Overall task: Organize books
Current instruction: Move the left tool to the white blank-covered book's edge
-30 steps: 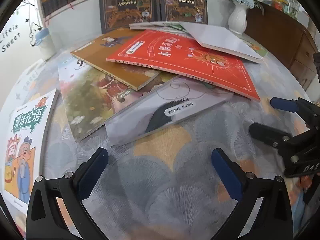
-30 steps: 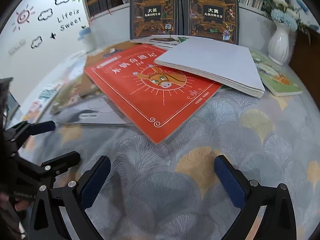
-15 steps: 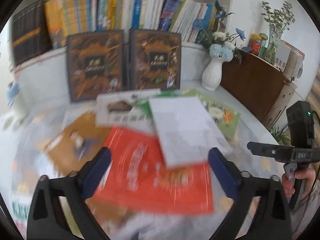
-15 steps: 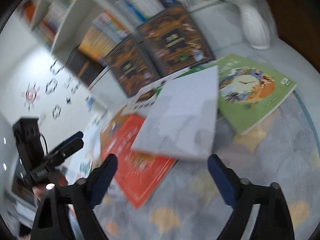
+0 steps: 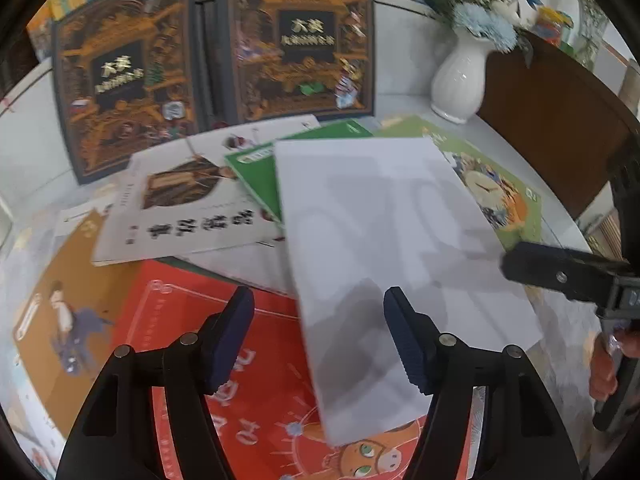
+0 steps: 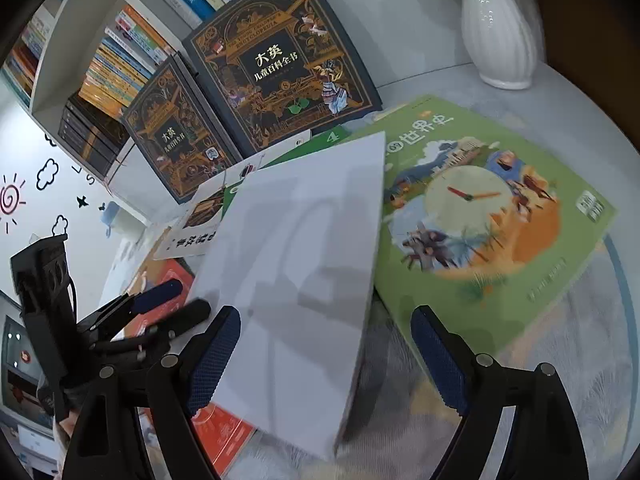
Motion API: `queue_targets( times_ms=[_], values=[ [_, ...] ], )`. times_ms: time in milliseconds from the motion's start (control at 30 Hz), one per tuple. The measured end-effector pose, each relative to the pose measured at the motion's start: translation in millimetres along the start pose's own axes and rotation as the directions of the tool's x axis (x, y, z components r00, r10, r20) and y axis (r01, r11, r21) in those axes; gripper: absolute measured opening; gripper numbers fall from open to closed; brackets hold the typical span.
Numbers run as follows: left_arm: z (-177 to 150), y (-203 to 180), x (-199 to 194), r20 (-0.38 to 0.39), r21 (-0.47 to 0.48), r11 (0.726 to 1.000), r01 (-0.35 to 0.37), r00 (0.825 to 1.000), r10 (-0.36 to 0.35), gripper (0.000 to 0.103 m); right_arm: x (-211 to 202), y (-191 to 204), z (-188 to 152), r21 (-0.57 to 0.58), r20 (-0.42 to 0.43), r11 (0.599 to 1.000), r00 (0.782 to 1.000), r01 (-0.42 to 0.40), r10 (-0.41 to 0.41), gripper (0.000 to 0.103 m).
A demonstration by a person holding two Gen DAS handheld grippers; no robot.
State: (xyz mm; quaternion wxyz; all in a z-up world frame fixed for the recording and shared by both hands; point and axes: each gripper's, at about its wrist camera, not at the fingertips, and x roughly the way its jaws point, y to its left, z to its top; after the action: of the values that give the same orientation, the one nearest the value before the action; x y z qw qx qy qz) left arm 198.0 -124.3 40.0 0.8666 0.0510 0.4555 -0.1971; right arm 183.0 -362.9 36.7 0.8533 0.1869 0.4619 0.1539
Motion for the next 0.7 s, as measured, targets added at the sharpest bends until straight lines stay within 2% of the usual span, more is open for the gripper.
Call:
queue_targets(
  times_ms=[100, 133, 200, 300, 467, 600, 667, 700],
  values=[
    [-1, -6, 3, -0.011, 0.035, 0.999, 0.036, 0.999, -0.036, 0.064, 5, 8, 3, -0.017, -0.023, 0.999, 0.999, -0.029, 0.028, 0.086],
    [-1, -8, 3, -0.010, 0.059, 0.997, 0.048, 0.999, -0.048, 0.059, 10, 11, 4, -0.016, -0.052, 0.998, 0.997, -0.060, 0.060, 0.085],
    [0, -13, 1, -0.013, 0.095, 0.995, 0.042, 0.999, -0.041, 0.058, 16, 14, 2, -0.025, -0.077, 0.999, 0.997, -0.034, 0.032, 0.083],
    [-4, -19, -5, -0.023, 0.149, 0.988, 0.041, 0.999, -0.038, 0.058, 15, 19, -4, -0.037, -0.066, 0.999, 0.998, 0.002, -0.005, 0.084],
    [-25, -16, -26, -0.055, 0.153, 0.985, 0.075, 0.996, -0.068, 0.058, 8, 36, -25, -0.072, -0.095, 0.997, 0.995, 0.016, -0.023, 0.083],
    [-48, -11, -54, -0.049, 0.138, 0.988, 0.070, 0.997, -0.064, 0.058, -2, 60, -53, -0.091, -0.121, 0.996, 0.993, -0.024, 0.013, 0.083],
    [-64, -12, -71, -0.056, 0.149, 0.981, 0.125, 0.991, -0.118, 0.057, -8, 72, -67, -0.107, -0.129, 0.992, 0.990, -0.066, 0.052, 0.083],
    [-76, -14, -81, -0.068, 0.150, 0.974, 0.168, 0.985, -0.160, 0.056, -11, 81, -78, -0.108, -0.145, 0.987, 0.984, -0.121, 0.105, 0.081]
  ],
)
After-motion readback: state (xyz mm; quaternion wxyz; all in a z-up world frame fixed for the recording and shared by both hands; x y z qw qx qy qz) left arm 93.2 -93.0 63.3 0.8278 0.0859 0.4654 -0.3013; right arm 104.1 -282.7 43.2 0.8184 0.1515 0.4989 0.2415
